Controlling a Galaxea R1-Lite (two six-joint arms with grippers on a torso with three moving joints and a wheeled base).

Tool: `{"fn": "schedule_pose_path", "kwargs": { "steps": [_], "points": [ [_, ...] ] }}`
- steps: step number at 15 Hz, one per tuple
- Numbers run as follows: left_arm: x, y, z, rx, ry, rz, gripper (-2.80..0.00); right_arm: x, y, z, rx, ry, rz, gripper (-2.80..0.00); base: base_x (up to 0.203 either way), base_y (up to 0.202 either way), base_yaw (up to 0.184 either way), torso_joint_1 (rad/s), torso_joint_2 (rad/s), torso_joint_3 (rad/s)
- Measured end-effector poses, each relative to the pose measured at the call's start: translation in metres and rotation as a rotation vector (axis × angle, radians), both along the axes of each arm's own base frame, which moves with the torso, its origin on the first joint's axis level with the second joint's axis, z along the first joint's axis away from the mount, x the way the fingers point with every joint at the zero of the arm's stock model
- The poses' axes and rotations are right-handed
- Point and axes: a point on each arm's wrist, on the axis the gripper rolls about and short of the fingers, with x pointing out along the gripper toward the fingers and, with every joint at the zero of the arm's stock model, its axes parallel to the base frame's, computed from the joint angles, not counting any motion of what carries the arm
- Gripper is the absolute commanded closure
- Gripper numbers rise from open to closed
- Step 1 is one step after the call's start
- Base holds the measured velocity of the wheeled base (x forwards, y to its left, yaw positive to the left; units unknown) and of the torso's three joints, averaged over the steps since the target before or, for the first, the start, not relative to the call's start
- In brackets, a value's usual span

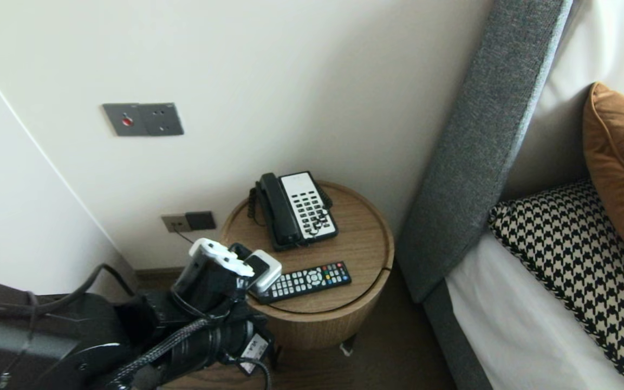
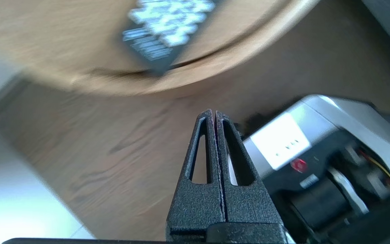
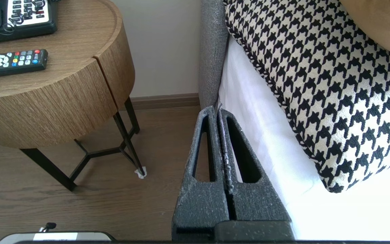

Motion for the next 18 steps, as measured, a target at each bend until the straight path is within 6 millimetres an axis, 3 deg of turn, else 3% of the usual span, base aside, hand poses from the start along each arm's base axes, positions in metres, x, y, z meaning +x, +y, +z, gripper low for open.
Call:
{"fn": "schedule_pose_path", "kwargs": {
  "steps": [4,10,13,18],
  "points": [
    [-0.006,0.041,0.027,-0.001,-0.064,0.147,0.00,0.000,0.000,0.000,0.000,0.000,0.000,0.00,0.000,0.000,0.000,0.000,0.00,0.000],
    [-0.004,0.127,0.059,-0.047,-0.119,0.474,0.00,0.000,0.000,0.000,0.000,0.000,0.000,0.00,0.000,0.000,0.000,0.000,0.00,0.000],
    [-0.021,0.162,0.067,-0.085,-0.151,0.596,0.00,0.000,0.000,0.000,0.000,0.000,0.000,0.00,0.000,0.000,0.000,0.000,0.00,0.000],
    [-0.067,0.189,0.060,-0.082,-0.218,0.699,0.00,0.000,0.000,0.000,0.000,0.000,0.000,0.00,0.000,0.000,0.000,0.000,0.00,0.000]
  ]
}}
